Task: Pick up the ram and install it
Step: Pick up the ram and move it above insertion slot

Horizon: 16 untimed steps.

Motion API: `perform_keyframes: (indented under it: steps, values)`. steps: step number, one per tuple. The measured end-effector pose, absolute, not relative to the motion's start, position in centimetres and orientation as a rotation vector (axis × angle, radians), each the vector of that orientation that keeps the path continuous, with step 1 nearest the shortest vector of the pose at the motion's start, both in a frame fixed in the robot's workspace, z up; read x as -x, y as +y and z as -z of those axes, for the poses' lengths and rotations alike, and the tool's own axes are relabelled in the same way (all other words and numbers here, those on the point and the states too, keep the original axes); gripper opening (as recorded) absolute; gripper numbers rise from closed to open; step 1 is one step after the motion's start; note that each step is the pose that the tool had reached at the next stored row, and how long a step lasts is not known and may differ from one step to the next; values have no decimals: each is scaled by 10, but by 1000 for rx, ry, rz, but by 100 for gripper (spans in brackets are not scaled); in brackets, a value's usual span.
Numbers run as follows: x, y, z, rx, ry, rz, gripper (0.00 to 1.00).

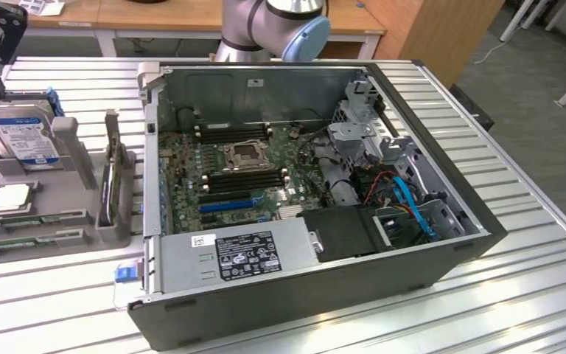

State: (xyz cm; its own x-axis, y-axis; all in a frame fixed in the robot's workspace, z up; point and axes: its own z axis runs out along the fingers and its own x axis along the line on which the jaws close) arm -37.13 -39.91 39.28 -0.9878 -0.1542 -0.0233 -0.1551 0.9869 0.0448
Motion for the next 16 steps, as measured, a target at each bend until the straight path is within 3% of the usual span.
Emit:
perform_keyframes:
  steps: [7, 9, 10, 16]
  values:
    - [371, -399, -393, 440, 3093, -74, 11]
    - [371, -399, -393, 498, 3085, -75, 16]
    - [371, -399, -393, 526, 3081, -75, 24]
    - [371, -399, -393, 693, 3050, -76, 24]
